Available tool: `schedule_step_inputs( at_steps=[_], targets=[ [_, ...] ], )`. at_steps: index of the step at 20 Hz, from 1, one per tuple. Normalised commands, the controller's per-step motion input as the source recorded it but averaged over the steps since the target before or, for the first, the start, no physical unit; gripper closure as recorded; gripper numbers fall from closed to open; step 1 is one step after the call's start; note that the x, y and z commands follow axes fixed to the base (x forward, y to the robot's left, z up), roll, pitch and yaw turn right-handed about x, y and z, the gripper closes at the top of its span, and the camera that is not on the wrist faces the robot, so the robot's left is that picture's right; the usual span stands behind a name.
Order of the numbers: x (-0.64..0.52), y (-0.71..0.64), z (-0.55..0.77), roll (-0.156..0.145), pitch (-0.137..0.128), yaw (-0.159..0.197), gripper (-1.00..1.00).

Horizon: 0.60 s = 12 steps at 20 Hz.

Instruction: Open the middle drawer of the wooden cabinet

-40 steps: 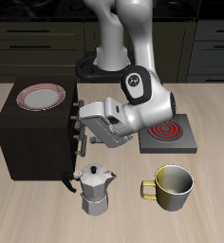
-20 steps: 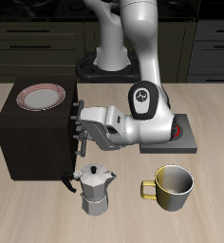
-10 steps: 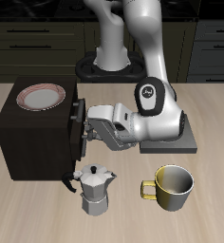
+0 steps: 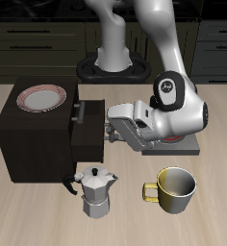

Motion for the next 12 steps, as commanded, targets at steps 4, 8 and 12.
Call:
schedule_step_inputs(
  at_steps=[4,8,12],
  targets=[
    [-0.06,0.39,0.03,0.052,0.014,-0.008,1.0],
    [-0.12,0.76,0.07,0.123,-0.019,-0.003,1.0],
    [-0.13,0.35,0.11,0.077,-0.04,0.004,1.0]
  ],
)
